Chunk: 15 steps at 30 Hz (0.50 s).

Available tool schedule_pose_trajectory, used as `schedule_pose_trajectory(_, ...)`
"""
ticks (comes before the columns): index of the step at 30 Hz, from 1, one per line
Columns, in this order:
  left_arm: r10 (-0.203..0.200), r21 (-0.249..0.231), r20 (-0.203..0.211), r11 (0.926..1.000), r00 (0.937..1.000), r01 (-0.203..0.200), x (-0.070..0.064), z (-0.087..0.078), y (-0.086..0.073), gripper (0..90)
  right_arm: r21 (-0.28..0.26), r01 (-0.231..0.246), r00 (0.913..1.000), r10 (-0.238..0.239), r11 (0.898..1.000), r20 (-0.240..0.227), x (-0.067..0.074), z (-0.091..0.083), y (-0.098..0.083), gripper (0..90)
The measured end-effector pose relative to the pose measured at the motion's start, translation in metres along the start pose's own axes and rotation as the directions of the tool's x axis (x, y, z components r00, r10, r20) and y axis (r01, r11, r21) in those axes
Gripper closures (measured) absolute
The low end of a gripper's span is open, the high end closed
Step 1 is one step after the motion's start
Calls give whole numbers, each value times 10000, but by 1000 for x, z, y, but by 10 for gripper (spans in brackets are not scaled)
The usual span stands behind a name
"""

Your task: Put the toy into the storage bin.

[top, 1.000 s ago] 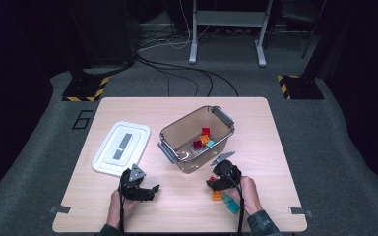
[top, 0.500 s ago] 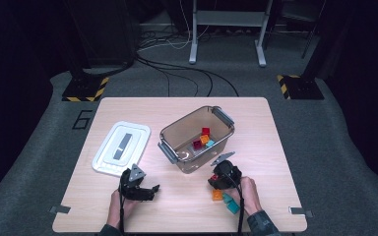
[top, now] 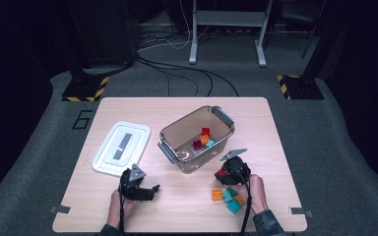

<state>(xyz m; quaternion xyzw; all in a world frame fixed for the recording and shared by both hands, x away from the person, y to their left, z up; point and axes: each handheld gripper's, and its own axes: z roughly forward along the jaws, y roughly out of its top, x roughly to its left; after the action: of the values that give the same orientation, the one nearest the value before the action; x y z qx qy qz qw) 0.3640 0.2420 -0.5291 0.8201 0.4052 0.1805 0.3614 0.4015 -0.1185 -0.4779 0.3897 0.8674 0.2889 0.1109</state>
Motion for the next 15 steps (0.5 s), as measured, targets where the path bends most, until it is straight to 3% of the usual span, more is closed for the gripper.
schedule_pose_trajectory(15,6,53,22,10000,10000,-7,0,0,0,130,-457,-604,9966,628,9971,527,-28,-18,1,585)
